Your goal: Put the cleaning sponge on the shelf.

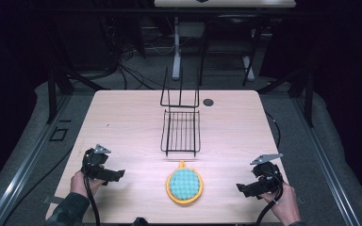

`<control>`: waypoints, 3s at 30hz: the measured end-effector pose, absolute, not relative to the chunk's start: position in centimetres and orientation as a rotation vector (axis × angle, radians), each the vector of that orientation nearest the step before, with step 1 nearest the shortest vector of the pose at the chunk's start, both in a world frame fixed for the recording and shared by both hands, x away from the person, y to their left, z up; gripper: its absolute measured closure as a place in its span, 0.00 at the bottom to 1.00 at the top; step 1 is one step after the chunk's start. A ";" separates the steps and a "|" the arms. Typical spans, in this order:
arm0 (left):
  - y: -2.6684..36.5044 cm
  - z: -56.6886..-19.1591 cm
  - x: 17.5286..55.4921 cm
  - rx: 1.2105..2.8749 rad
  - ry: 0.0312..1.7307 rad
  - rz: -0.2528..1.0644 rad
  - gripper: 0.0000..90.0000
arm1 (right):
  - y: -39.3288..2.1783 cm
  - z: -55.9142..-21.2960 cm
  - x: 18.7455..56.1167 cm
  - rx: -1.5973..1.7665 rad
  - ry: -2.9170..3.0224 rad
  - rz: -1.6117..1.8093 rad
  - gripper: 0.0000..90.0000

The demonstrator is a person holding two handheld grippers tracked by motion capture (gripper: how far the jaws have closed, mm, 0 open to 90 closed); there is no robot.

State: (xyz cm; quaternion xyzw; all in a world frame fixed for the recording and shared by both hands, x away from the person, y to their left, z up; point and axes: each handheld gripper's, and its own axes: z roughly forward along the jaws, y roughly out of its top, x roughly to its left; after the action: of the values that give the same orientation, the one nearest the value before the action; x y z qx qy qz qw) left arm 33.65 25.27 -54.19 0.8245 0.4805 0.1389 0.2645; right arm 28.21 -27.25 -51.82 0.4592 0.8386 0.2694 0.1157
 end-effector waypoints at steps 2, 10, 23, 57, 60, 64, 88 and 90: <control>25.3 -54.2 33.6 2.228 1.302 0.372 0.00 | -26.7 -51.5 28.2 1.334 2.466 0.811 0.00; 25.1 -54.2 33.7 2.229 1.300 0.369 0.00 | -24.7 -50.8 28.3 1.275 2.507 0.860 0.00; 25.2 -54.2 33.8 2.226 1.308 0.358 0.00 | -19.0 -51.0 29.2 1.130 2.630 0.890 0.00; 25.3 -54.2 33.8 2.230 1.302 0.356 0.00 | -12.2 -53.5 31.6 1.043 2.791 0.855 0.06; 25.3 -54.2 33.8 2.241 1.302 0.353 0.00 | -11.9 -53.8 31.7 1.052 2.798 0.845 0.16; 25.3 -54.3 33.8 2.246 1.307 0.345 0.00 | -11.9 -54.4 31.8 1.068 2.798 0.802 0.32; 25.2 -54.3 33.8 2.260 1.295 0.348 0.00 | -12.9 -55.3 31.3 1.248 2.706 0.948 0.84; 25.2 -54.3 33.8 2.260 1.294 0.349 0.00 | -12.9 -55.3 31.2 1.263 2.692 0.966 0.88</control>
State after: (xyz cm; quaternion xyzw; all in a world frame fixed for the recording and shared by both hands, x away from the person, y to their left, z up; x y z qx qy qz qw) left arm 33.79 25.19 -54.31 0.8319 0.4763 0.1283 0.2541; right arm 31.17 -12.90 -55.33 0.4041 0.8609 0.3090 0.0076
